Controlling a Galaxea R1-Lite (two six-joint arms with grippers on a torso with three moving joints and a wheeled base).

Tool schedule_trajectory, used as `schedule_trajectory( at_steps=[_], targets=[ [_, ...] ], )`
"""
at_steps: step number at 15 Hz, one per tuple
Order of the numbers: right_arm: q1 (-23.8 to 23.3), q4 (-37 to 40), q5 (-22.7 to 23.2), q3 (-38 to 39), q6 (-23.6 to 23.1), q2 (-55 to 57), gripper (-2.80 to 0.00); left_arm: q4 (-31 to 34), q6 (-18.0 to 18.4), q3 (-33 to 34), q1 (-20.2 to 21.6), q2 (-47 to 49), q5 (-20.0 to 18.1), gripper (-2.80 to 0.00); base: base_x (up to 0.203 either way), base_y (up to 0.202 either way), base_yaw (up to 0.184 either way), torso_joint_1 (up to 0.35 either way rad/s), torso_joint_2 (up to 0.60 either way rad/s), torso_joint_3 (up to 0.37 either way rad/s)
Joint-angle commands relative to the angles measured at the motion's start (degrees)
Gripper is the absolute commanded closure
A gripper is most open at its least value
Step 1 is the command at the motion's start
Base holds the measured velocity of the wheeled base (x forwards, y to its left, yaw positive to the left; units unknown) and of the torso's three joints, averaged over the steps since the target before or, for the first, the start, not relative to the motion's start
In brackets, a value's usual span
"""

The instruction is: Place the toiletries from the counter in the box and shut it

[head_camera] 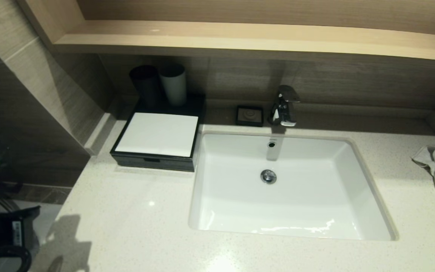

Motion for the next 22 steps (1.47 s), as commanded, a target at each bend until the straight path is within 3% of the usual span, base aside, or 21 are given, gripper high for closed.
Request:
schedule_trajectory(
  at_steps=[1, 4, 10, 19, 22],
  targets=[
    [0.0, 0.0, 0.0, 0.0, 0.0, 0.0, 0.0, 0.0, 0.1, 1.9, 0.0, -4.3, 0.3, 0.0, 0.0, 0.0, 0.0, 0.0, 0.0, 0.0],
    [0.0, 0.0, 0.0, 0.0, 0.0, 0.0, 0.0, 0.4, 0.2, 2.5, 0.0, -8.9, 0.4, 0.0, 0.0, 0.0, 0.0, 0.0, 0.0, 0.0],
    [0.0, 0.0, 0.1, 0.0, 0.0, 0.0, 0.0, 0.7, 6.6, 3.6, 0.0, -17.3, 0.6, 0.0, 0.0, 0.0, 0.0, 0.0, 0.0, 0.0],
    [0.0, 0.0, 0.0, 0.0, 0.0, 0.0, 0.0, 0.4, 7.5, 3.3, 0.0, -25.9, -0.1, 0.0, 0.0, 0.0, 0.0, 0.0, 0.0, 0.0],
    [0.0, 0.0, 0.1, 0.0, 0.0, 0.0, 0.0, 0.3, 8.1, 3.5, 5.1, -28.5, -4.2, 0.0, 0.0, 0.0, 0.0, 0.0, 0.0, 0.0]
  ],
)
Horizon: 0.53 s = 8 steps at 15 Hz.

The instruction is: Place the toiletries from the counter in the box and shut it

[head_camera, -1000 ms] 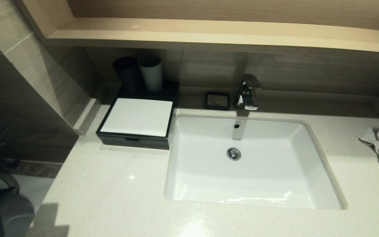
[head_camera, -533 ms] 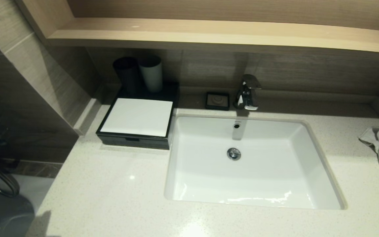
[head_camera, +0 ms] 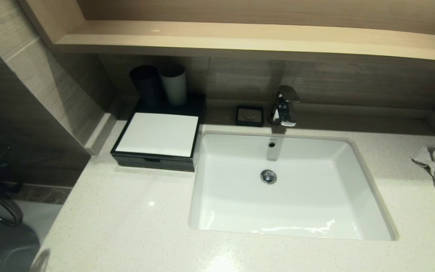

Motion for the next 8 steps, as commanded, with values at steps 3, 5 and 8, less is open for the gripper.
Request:
schedule_trajectory(
  at_steps=[3, 5, 8],
  targets=[
    [0.0, 0.0, 0.0, 0.0, 0.0, 0.0, 0.0, 0.2, 1.1, 2.7, 6.9, -9.1, -7.3, 0.0, 0.0, 0.0, 0.0, 0.0, 0.0, 0.0],
    [-0.1, 0.0, 0.0, 0.0, 0.0, 0.0, 0.0, 0.0, 1.5, 4.2, 8.5, -13.1, -8.0, 0.0, 0.0, 0.0, 0.0, 0.0, 0.0, 0.0],
    [0.0, 0.0, 0.0, 0.0, 0.0, 0.0, 0.0, -0.2, 1.6, 4.4, 9.8, -16.0, -8.1, 0.0, 0.0, 0.0, 0.0, 0.0, 0.0, 0.0]
  ],
)
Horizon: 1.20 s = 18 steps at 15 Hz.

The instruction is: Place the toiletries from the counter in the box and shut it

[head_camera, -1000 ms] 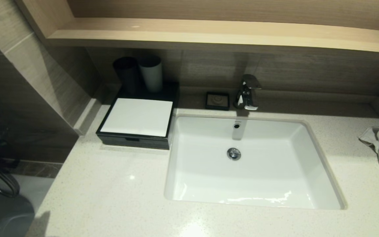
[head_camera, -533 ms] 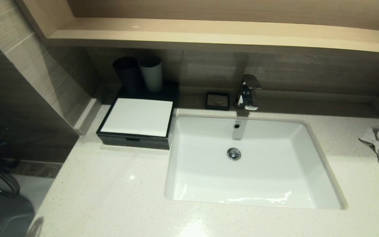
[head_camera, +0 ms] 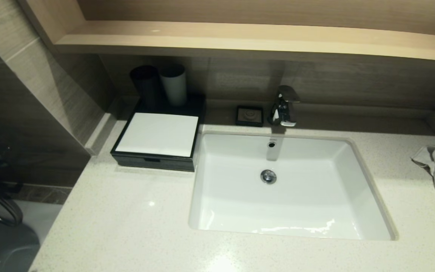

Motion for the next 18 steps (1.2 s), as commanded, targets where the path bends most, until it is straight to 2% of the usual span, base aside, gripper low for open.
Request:
schedule_trajectory(
  at_steps=[1, 5, 7, 8, 14, 18],
  targets=[
    [-0.1, 0.0, 0.0, 0.0, 0.0, 0.0, 0.0, 0.1, 0.2, 0.3, 1.0, -3.8, -0.1, 0.0, 0.0, 0.0, 0.0, 0.0, 0.0, 0.0],
    [0.0, 0.0, 0.0, 0.0, 0.0, 0.0, 0.0, -2.1, 3.6, 3.8, 1.8, -7.9, -0.2, 0.0, 0.0, 0.0, 0.0, 0.0, 0.0, 0.0],
    [0.0, 0.0, 0.0, 0.0, 0.0, 0.0, 0.0, -6.7, 7.2, 7.7, 1.9, -11.0, -1.4, 0.0, 0.0, 0.0, 0.0, 0.0, 0.0, 0.0],
    [0.0, 0.0, 0.1, 0.0, 0.0, 0.0, 0.0, -8.6, 7.9, 8.5, 1.9, -11.2, -1.7, 0.0, 0.0, 0.0, 0.0, 0.0, 0.0, 0.0],
    [0.0, 0.0, 0.1, 0.0, 0.0, 0.0, 0.0, -9.9, 8.4, 11.4, 1.9, -14.2, -2.2, 0.0, 0.0, 0.0, 0.0, 0.0, 0.0, 0.0],
    [0.0, 0.0, 0.0, 0.0, 0.0, 0.0, 0.0, -12.5, 9.7, 16.4, 2.0, -16.1, -4.8, 0.0, 0.0, 0.0, 0.0, 0.0, 0.0, 0.0]
  ],
)
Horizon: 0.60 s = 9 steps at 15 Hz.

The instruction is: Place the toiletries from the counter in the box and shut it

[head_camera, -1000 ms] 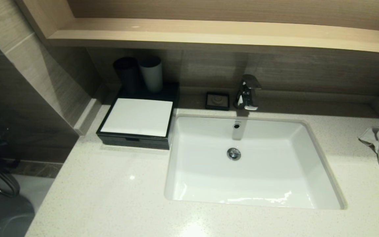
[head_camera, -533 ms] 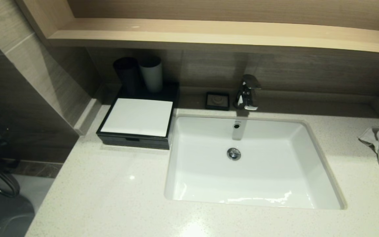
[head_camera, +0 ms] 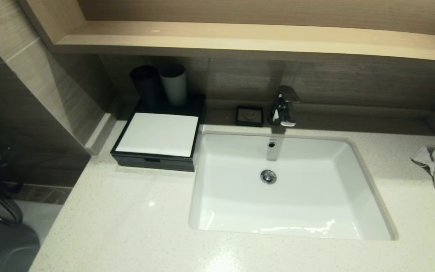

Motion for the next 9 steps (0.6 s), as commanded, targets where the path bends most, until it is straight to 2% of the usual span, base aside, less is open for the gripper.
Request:
schedule_trajectory(
  at_steps=[1, 9],
  targets=[
    [0.0, 0.0, 0.0, 0.0, 0.0, 0.0, 0.0, -0.2, 0.1, 1.8, 0.0, -0.7, -0.1, 0.0, 0.0, 0.0, 0.0, 0.0, 0.0, 0.0],
    [0.0, 0.0, 0.0, 0.0, 0.0, 0.0, 0.0, -4.2, -0.1, 8.8, 0.0, -0.7, -0.1, 0.0, 0.0, 0.0, 0.0, 0.0, 0.0, 0.0]
  ],
)
